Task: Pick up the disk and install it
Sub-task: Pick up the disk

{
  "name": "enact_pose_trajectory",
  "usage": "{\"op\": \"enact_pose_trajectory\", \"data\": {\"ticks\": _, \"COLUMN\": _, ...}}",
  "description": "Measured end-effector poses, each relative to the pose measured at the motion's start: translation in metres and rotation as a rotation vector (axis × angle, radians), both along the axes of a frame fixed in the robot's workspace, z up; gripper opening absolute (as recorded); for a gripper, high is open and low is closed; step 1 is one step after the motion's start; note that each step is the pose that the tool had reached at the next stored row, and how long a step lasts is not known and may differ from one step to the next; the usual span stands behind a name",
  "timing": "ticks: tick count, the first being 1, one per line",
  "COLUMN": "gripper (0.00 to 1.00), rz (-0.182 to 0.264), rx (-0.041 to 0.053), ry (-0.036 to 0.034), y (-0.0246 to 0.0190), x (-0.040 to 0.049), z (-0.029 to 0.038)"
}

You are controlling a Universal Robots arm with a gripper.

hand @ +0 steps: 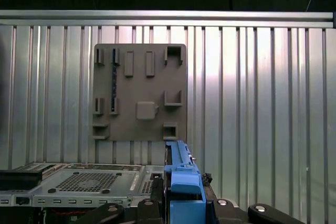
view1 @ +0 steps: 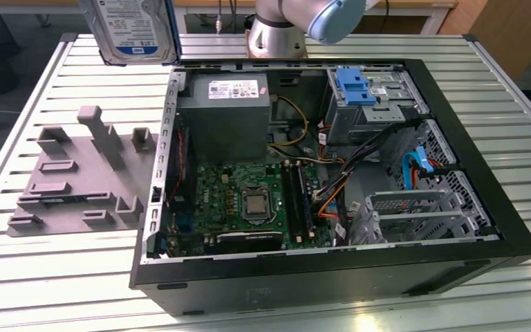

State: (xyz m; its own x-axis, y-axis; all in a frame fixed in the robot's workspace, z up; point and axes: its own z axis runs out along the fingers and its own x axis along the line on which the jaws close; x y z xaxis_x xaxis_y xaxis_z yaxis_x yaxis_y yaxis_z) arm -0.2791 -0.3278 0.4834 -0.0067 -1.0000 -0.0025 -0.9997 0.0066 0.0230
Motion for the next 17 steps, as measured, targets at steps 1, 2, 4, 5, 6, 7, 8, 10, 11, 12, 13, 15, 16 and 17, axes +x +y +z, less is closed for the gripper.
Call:
{"op": "enact_pose_trajectory", "data": {"ticks": 1, "gripper": 0.36, "rz": 0.0, "rx": 0.0, "ry": 0.0, "y": 0.0, "x": 0.0005, "z": 0.0}}
{"op": "enact_pose_trajectory", "data": {"ticks": 2, "gripper": 0.36, "rz": 0.0, "rx": 0.0, "ry": 0.0, "y": 0.0, "x": 0.001, "z": 0.0}}
{"op": "enact_pose_trajectory", "data": {"ticks": 4, "gripper": 0.36, "rz": 0.0, "rx": 0.0, "ry": 0.0, "y": 0.0, "x": 0.0021, "z": 0.0}}
{"op": "enact_pose_trajectory", "data": {"ticks": 5, "gripper": 0.36, "rz": 0.0, "rx": 0.0, "ry": 0.0, "y": 0.0, "x": 0.0026, "z": 0.0}}
{"op": "enact_pose_trajectory", "data": {"ticks": 6, "gripper": 0.36, "rz": 0.0, "rx": 0.0, "ry": 0.0, "y": 0.0, "x": 0.0031, "z": 0.0}}
{"op": "enact_pose_trajectory", "data": {"ticks": 7, "gripper": 0.36, "rz": 0.0, "rx": 0.0, "ry": 0.0, "y": 0.0, "x": 0.0036, "z": 0.0}}
{"op": "enact_pose_trajectory", "data": {"ticks": 8, "gripper": 0.36, "rz": 0.0, "rx": 0.0001, "ry": -0.0001, "y": 0.0, "x": 0.0041, "z": 0.0}}
{"op": "enact_pose_trajectory", "data": {"ticks": 10, "gripper": 0.36, "rz": 0.0, "rx": 0.0, "ry": -0.0001, "y": 0.0, "x": 0.0054, "z": 0.0}}
{"op": "enact_pose_trajectory", "data": {"ticks": 11, "gripper": 0.36, "rz": 0.0, "rx": 0.0, "ry": 0.0001, "y": 0.0, "x": 0.0061, "z": 0.0}}
{"op": "enact_pose_trajectory", "data": {"ticks": 12, "gripper": 0.36, "rz": 0.0, "rx": 0.0, "ry": -0.0001, "y": 0.0, "x": 0.0068, "z": 0.0}}
{"op": "enact_pose_trajectory", "data": {"ticks": 13, "gripper": 0.36, "rz": 0.0, "rx": 0.0, "ry": 0.0, "y": 0.0, "x": 0.0074, "z": 0.0}}
{"op": "enact_pose_trajectory", "data": {"ticks": 15, "gripper": 0.36, "rz": 0.0, "rx": 0.0, "ry": 0.0, "y": 0.0, "x": 0.0086, "z": 0.0}}
{"op": "enact_pose_trajectory", "data": {"ticks": 16, "gripper": 0.36, "rz": 0.0, "rx": 0.0, "ry": 0.0, "y": 0.0, "x": 0.0091, "z": 0.0}}
{"op": "enact_pose_trajectory", "data": {"ticks": 17, "gripper": 0.36, "rz": 0.0, "rx": 0.0, "ry": -0.0001, "y": 0.0, "x": 0.0097, "z": 0.0}}
